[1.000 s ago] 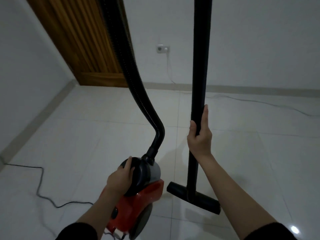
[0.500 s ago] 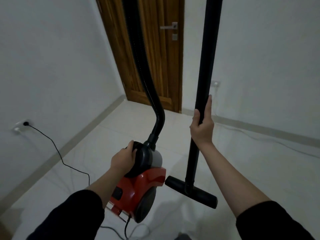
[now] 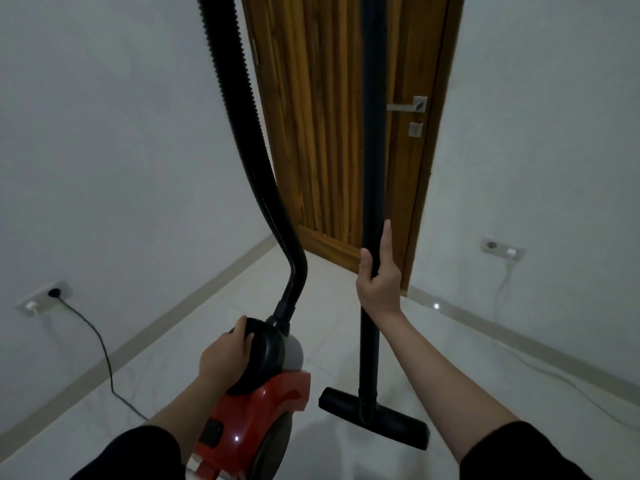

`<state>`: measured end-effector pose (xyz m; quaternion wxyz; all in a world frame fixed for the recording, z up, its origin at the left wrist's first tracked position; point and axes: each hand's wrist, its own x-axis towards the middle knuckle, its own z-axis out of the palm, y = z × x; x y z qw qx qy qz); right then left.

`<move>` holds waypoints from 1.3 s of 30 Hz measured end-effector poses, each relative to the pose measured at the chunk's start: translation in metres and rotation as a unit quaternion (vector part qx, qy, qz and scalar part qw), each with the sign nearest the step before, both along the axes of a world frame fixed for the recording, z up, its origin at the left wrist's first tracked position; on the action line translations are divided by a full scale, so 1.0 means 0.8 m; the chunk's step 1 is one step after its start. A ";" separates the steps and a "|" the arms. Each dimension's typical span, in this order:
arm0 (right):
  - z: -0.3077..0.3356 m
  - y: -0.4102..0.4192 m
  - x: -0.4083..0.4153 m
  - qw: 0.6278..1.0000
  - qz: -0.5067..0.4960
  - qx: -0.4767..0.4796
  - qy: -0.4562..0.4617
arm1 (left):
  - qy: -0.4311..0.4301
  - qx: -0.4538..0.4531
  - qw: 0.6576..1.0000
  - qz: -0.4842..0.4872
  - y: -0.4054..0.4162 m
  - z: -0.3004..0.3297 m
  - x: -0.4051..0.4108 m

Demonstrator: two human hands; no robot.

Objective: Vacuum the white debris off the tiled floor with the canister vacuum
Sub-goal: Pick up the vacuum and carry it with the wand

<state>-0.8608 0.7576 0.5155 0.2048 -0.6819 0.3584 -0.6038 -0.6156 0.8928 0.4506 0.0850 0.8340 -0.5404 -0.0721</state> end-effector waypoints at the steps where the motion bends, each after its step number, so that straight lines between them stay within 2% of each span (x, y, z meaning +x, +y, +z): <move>1: -0.001 -0.031 0.012 1.000 0.006 -0.003 -0.004 | -0.001 0.011 1.000 0.002 -0.029 -0.003 0.012; 13: -0.015 -0.399 0.193 1.000 0.016 -0.014 0.021 | 0.018 0.011 0.999 0.027 -0.371 -0.014 0.173; 18: -0.034 -0.571 0.294 0.999 0.032 0.040 0.012 | 0.033 0.013 0.998 0.044 -0.519 -0.034 0.262; 26: -0.073 -0.787 0.461 0.997 0.056 0.055 0.025 | 0.050 0.026 0.996 0.068 -0.720 -0.055 0.416; 32: -0.141 -0.925 0.600 0.997 0.055 0.037 0.031 | 0.063 0.045 0.994 0.078 -0.863 -0.135 0.538; 39: -0.282 -1.070 0.727 0.996 0.073 0.021 0.037 | 0.036 0.021 0.995 0.090 -0.985 -0.283 0.651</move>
